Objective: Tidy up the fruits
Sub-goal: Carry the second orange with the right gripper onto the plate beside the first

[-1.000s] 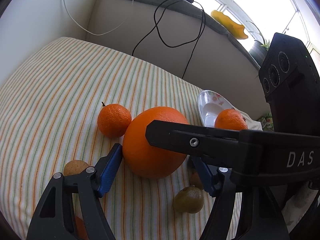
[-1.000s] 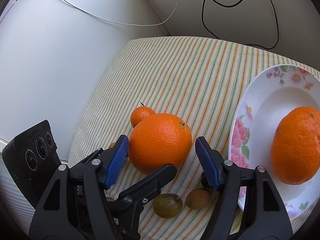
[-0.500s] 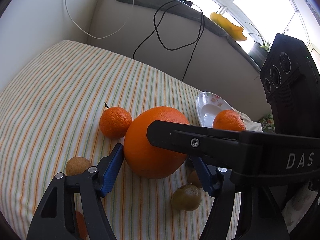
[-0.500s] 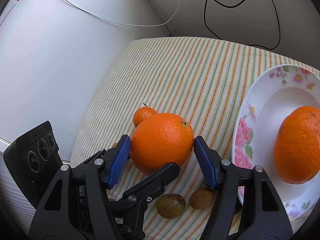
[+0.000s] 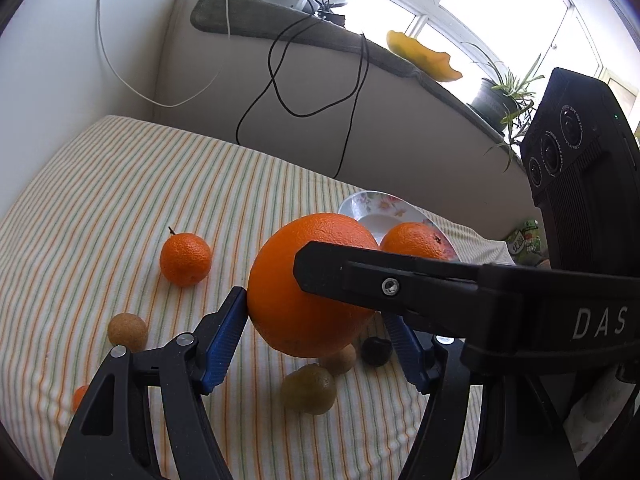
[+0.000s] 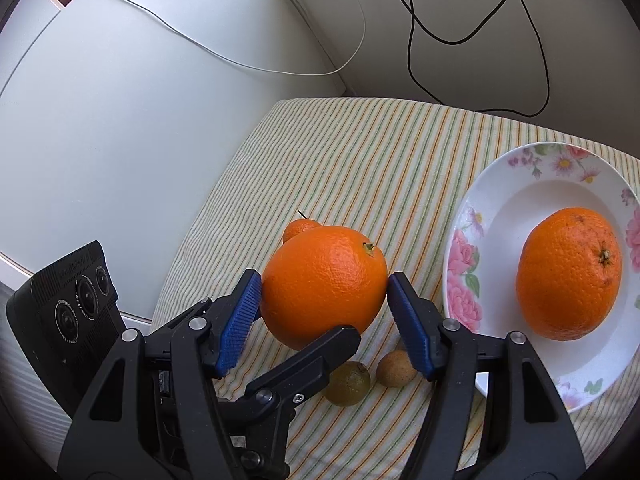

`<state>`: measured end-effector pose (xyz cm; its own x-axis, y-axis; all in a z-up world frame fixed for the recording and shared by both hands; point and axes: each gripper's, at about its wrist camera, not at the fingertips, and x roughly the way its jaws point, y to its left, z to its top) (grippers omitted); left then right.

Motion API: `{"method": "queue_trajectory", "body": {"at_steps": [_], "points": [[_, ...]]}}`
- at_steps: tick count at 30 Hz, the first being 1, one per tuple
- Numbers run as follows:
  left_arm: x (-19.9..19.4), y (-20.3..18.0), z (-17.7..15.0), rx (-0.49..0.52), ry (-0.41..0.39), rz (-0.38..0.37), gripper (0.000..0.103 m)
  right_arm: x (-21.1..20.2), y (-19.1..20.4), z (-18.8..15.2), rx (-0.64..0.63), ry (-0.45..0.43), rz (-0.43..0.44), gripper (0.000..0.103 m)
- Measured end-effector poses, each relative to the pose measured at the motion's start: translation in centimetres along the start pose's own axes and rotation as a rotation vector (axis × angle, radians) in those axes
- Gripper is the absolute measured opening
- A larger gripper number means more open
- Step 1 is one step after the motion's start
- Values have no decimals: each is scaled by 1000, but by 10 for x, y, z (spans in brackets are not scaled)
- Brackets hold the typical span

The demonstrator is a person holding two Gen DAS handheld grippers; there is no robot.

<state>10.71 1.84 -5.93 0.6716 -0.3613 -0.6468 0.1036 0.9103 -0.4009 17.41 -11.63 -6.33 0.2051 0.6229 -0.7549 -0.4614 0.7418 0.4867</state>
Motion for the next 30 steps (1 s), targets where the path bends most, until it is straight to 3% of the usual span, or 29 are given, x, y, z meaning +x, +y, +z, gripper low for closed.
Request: {"method": "queue_trajectory", "body": {"at_steps": [21,30], "points": [[40,-109,4,132,32,-108,68,-106,-70,-34,79,-132,-66,68],[67,-144,3,163,58,-132,68,-132,-108,-41,125,-163,-99,68]]}}
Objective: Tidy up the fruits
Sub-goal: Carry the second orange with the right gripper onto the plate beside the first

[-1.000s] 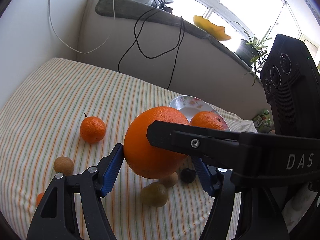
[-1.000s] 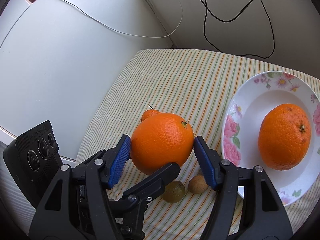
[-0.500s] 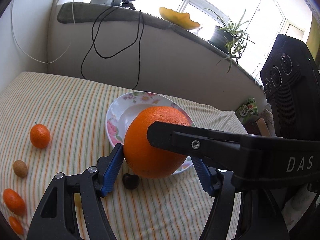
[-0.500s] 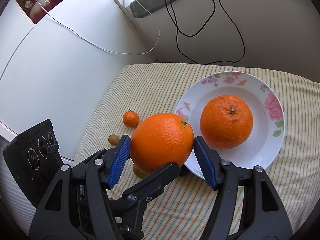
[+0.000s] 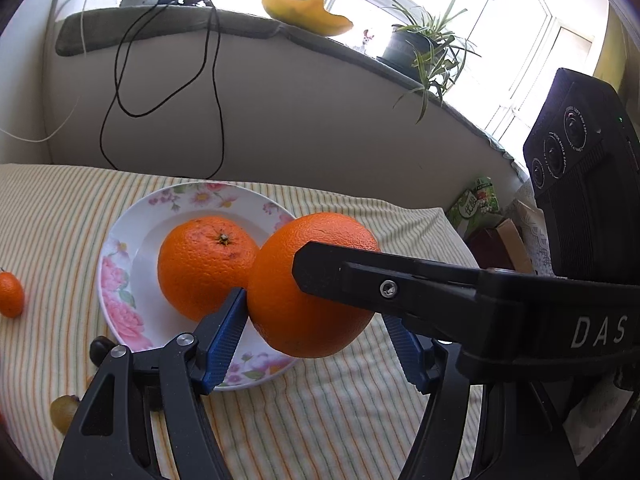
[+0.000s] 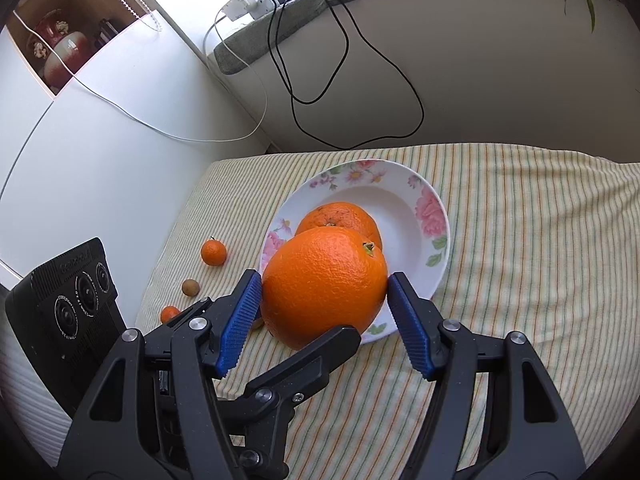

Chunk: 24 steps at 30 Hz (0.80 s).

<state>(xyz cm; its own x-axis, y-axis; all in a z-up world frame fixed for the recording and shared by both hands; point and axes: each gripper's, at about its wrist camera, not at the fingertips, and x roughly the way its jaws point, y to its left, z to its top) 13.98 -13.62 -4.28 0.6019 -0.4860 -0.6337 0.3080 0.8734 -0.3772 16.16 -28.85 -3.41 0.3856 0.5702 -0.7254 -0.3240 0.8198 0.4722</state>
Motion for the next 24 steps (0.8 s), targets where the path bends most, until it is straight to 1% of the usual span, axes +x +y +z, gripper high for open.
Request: {"method": "queue_trajectory", "body": {"at_steps": [6,10,16,24], "points": [[21,-7,9,9,25,-3,68,-3,-28,7,37,-10,-14,68],[29,-2,13,-3,38,-2,68,-1,-43,11,57,-13,-11,68],[36,0,17,4,46,12,66,11,-51,20,61,0,-11,68],[38,-5,16,18,42,43,66,20,-60,35,99,-12,5,68]]}}
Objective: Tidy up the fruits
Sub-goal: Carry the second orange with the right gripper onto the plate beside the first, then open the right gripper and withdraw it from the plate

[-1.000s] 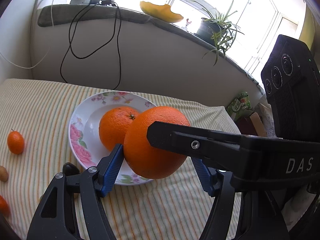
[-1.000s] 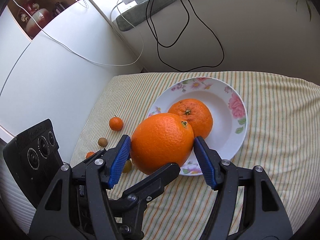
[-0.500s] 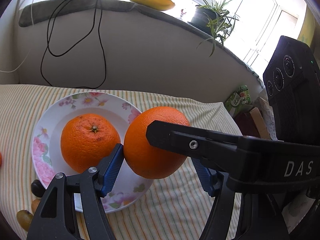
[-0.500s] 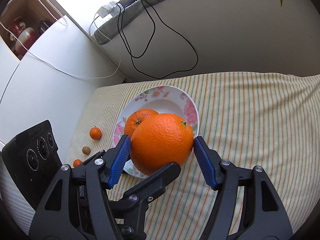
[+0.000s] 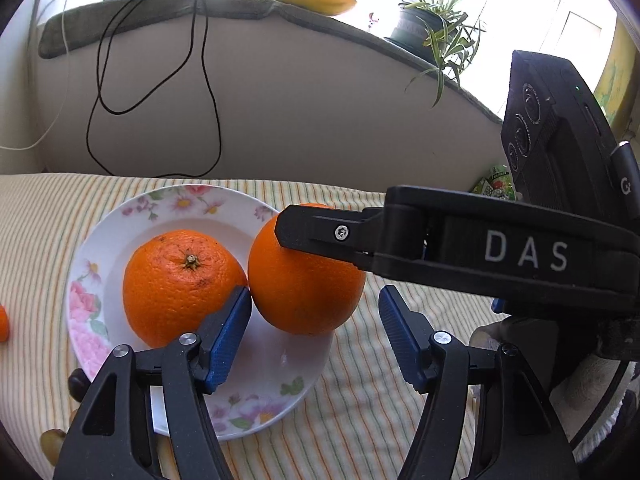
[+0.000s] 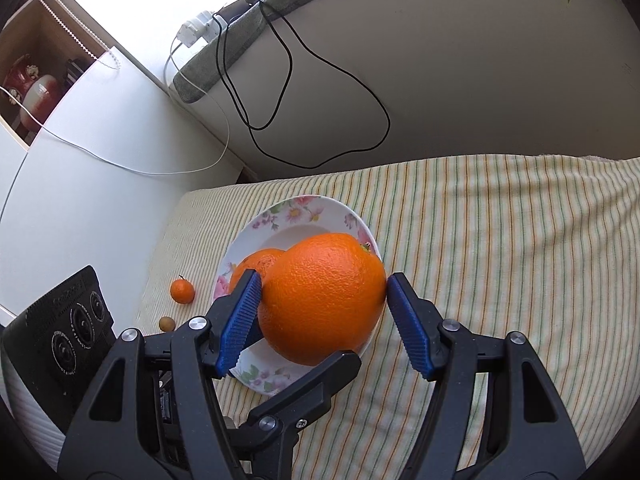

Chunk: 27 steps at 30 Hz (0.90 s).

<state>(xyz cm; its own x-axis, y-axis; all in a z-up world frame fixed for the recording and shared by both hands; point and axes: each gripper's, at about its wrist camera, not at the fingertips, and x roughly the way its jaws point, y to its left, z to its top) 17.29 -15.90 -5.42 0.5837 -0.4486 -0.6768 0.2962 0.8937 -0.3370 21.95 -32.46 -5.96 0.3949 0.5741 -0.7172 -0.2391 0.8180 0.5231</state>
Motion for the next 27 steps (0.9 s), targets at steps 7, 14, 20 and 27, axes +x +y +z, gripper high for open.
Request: {"method": "queue_trajectory", "body": {"at_steps": [7,14,20,27], "points": [[-23,8,-7,16,-34,19,66,8,2,3,3,-6,8,68],[-47,26,-19,6,-51,34,66,2,10,2,-23,-26,-14,68],[-67,37,-32,-2,-65,50,66,-8,18,-6,-53,-50,-45,68],[-98,51,-53,31,-95,103,66,-22,36,-23,-121,-92,-95,68]]}}
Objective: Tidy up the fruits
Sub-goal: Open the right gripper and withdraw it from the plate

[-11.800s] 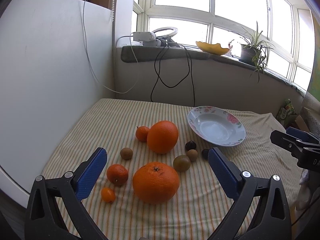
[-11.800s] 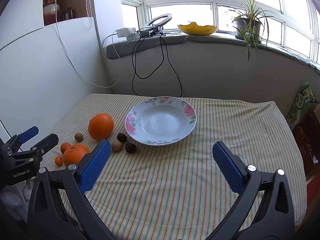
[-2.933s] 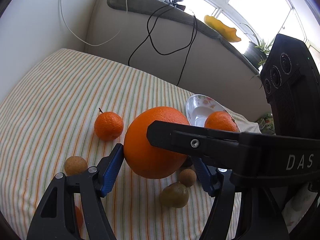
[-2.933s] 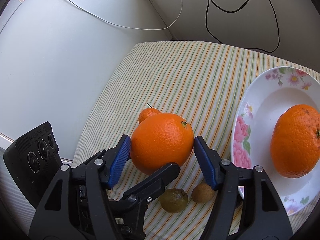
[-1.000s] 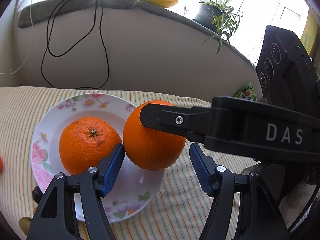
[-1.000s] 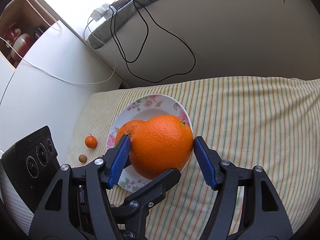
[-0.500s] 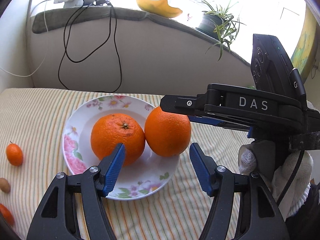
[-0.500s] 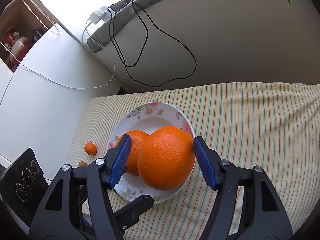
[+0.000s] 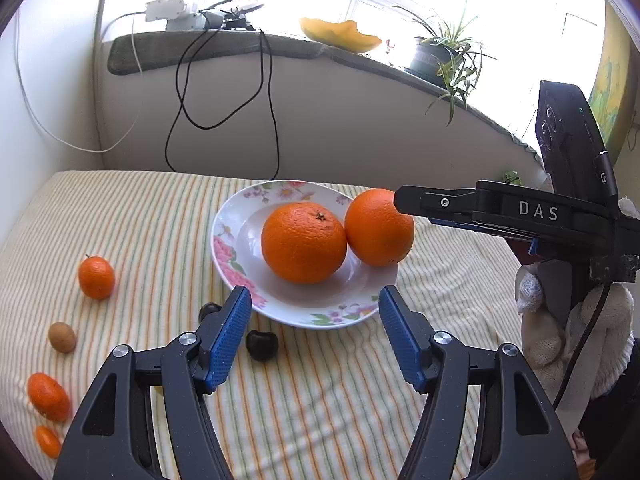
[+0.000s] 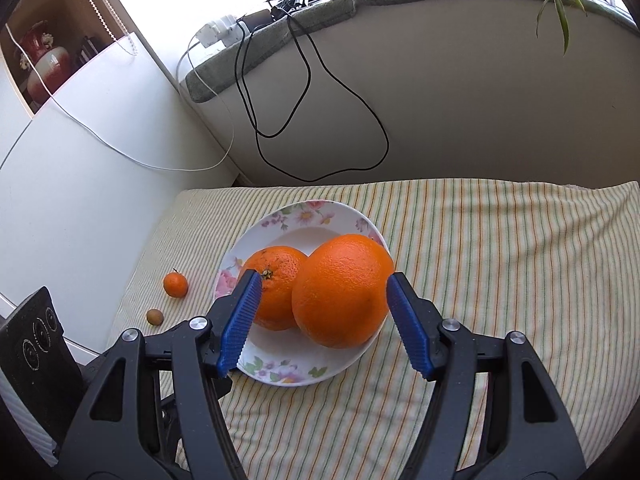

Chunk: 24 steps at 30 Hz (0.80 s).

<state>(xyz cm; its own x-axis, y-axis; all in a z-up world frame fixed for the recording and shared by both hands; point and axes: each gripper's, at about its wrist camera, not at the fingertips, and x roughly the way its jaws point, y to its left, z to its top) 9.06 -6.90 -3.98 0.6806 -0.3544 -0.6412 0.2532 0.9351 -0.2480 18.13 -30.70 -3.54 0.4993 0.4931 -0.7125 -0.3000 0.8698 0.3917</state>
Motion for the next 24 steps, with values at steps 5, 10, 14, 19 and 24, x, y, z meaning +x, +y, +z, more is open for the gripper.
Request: {"method": "queue_trajectory", "body": {"at_steps": [5,10,14,19,24], "points": [[-21,17,-15,-2,-21,36,66,-12,16,-16,-45,-28,-24,69],[-37,30,-26,-10,-47,57,66,-22,34,-32,-103,-58,-48,69],[-48,38,-36,-12,-55,82,66,-28,48,-43,-140,-70,-38,69],[-60,53,-54,-39,-51,101,66,-36,70,-55,-209,-100,-26,72],[-75,77,-74,-86,-47,144,66,-38,91,-71,-264,-86,1,73]]}}
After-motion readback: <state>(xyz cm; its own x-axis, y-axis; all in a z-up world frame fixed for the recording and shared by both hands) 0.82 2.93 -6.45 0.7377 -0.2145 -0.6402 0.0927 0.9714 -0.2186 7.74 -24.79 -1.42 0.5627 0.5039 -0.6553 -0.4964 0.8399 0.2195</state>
